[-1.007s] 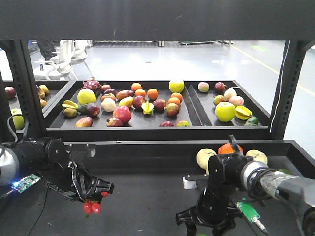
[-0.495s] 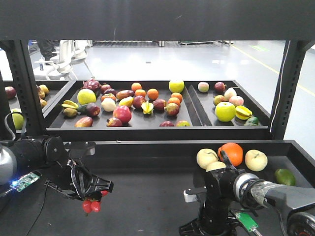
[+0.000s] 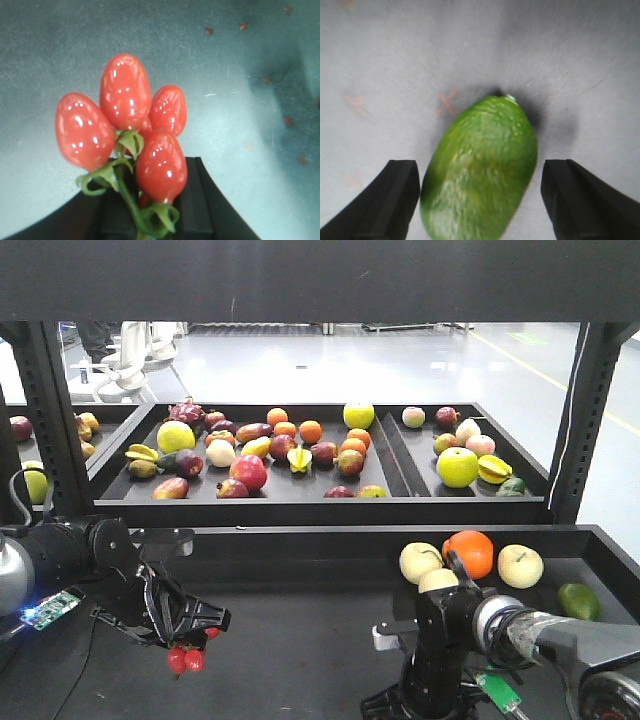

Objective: Pick snacks and fruit into basket
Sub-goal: 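Lift the strawberries and green fruit up off the tray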

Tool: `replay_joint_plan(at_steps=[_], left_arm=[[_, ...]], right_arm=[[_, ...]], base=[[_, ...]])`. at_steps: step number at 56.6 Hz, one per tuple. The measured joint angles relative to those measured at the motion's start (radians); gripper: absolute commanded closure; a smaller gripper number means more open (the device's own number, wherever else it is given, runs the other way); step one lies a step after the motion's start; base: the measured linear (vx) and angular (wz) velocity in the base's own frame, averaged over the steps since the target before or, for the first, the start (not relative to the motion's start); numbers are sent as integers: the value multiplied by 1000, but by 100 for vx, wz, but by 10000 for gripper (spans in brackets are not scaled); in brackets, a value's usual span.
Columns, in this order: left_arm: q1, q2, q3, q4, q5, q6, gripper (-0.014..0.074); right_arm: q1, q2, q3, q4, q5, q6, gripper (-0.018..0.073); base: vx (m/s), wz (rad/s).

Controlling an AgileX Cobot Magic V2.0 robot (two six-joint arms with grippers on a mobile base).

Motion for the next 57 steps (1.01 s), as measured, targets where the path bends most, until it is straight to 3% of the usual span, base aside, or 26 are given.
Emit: replay_joint_plan(at_steps=[21, 30, 42, 57], left_arm=[[0, 0, 0, 0, 8, 0, 600], [0, 0, 0, 0, 15, 0, 600], [0, 0, 0, 0, 18, 0, 600], [0, 0, 0, 0, 23, 0, 600]], right_arm=[[-1, 23, -2, 75, -4, 59, -29], [-1, 58, -5, 81, 7, 52, 2], [-1, 58, -8, 59, 22, 47, 165], [-1, 56, -62, 18, 110, 46, 528]], base=[[0, 0], [0, 0], [0, 0], [0, 0]])
